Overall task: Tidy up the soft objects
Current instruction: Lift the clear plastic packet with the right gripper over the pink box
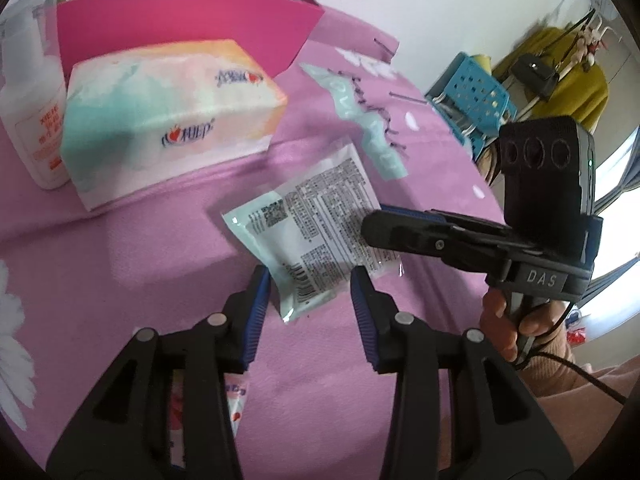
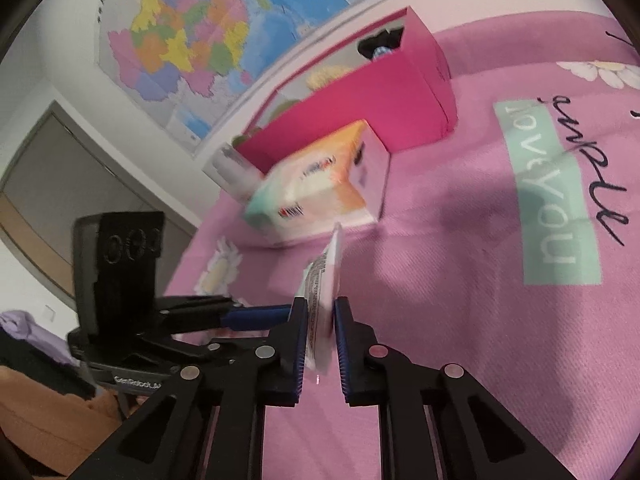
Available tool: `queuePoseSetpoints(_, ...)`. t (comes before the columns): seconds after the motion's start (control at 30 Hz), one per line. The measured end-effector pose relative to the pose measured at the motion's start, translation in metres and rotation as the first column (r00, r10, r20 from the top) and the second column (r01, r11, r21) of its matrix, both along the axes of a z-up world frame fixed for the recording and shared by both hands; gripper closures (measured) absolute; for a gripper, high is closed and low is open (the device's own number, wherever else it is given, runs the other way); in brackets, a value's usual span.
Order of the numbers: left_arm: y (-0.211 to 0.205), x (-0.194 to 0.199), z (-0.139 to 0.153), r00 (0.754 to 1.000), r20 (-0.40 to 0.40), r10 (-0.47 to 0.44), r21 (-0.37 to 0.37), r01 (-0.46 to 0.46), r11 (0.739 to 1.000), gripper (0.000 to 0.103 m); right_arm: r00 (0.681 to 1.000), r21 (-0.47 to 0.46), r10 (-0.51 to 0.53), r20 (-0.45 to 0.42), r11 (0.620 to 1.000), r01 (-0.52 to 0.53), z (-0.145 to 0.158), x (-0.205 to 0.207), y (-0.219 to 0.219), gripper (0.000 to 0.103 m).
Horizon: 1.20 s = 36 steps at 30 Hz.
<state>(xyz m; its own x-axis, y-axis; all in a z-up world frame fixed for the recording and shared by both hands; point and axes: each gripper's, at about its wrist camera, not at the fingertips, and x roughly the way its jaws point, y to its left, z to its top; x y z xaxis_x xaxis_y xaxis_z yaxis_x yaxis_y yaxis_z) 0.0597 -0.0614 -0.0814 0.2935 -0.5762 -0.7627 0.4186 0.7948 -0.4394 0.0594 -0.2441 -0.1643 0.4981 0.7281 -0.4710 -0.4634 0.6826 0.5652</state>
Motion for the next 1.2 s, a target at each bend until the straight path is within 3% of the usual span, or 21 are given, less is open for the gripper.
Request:
queuePoseSetpoints(0.3, 0.004, 0.007, 0.043, 0.994, 0.106, 0.017, -0.020, -0.015, 1.000, 0.060, 0.997, 0.082, -0.006, 0.082, 0.997, -0.001, 0.040, 0.004, -0.003, 0.091)
queuePoseSetpoints(0.67, 0.000, 0.057, 0.107, 0.957, 0.290, 0.031, 0.064, -0.052, 0.997, 0.060, 0.971, 0.098, -0.056, 0.231, 0.995, 0.034, 0.107, 0.043, -0.002, 0.091)
queuePoseSetpoints(0.9, -0.003, 0.097, 0.122, 0.947, 0.319, 0.044, 0.101, -0.080, 0.992, 0.060, 0.961, 0.111, -0.103, 0.255, 0.991, 0.077, 0.131, 0.081, -0.004, 0.091)
queuePoseSetpoints(1.2, -0.017, 0.137, 0.130, 0.934, 0.357, 0.020, 0.154, -0.080, 0.985, 0.060, 0.961, 0.124, -0.136, 0.240, 0.986, 0.109, 0.139, 0.121, -0.005, 0.091)
